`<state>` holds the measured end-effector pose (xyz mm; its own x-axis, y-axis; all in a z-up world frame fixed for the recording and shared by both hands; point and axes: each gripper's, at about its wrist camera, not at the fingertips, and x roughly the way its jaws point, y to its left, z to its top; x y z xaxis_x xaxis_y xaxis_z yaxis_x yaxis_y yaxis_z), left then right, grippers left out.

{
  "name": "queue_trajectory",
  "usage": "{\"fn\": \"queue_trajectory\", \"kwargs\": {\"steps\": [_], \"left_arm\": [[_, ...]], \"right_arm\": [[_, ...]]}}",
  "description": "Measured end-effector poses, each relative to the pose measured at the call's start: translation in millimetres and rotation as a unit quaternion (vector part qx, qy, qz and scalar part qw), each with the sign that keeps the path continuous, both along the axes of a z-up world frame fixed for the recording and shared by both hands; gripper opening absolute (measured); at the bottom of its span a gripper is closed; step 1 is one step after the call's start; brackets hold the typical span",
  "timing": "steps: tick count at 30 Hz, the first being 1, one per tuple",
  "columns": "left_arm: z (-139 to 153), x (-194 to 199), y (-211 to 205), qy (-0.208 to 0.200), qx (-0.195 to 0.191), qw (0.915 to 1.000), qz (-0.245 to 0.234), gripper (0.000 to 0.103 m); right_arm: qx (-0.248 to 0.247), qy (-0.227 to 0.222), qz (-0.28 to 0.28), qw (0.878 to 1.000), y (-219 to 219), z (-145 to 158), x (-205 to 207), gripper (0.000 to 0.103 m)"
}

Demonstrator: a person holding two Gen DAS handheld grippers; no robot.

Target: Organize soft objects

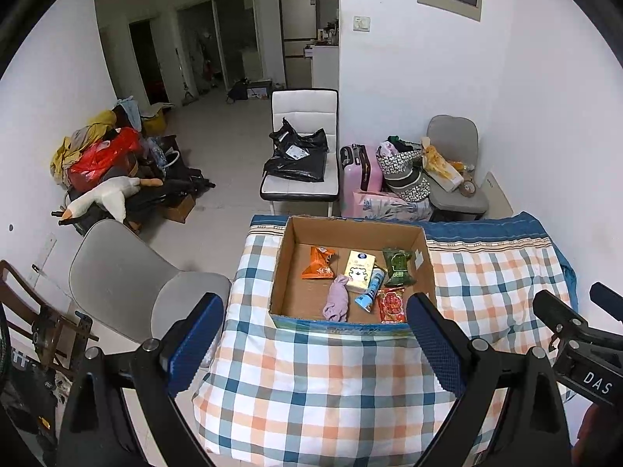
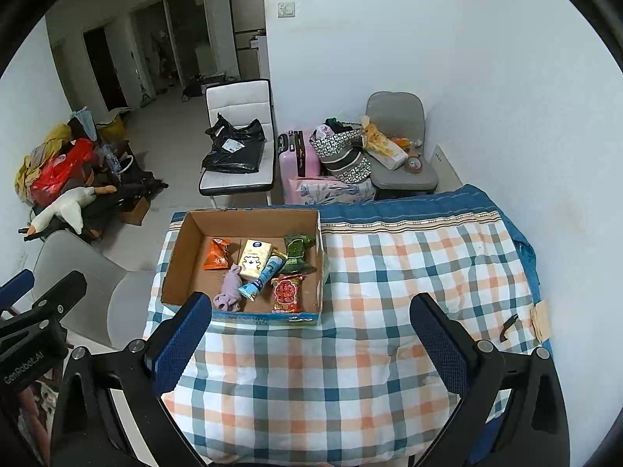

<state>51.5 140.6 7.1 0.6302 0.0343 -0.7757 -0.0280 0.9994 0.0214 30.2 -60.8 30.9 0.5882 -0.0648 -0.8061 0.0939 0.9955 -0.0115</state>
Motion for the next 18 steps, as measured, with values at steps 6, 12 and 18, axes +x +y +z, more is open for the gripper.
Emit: {"fn": "queue_trajectory", "kwargs": {"steps": [6, 12, 18], "left_arm": [[-2.3, -0.9, 0.7, 0.008, -0.001, 1.0000, 0.000, 0.096], [-7.1, -1.6, 2.8, 0.015, -0.003, 0.9999, 0.004, 0.096], [-8.3, -2.3, 3.6, 0.016, -0.002, 0.9999, 0.004, 0.096]], "right_arm": [[0.000, 0.003, 0.001, 1.000, -1.2, 0.5, -1.4, 0.103], [0.001, 0.006, 0.003, 1.000, -2.4, -1.9, -4.6, 0.103], [0.000, 0.007, 0.006, 1.000, -2.2, -5.5, -8.5, 0.103]]}}
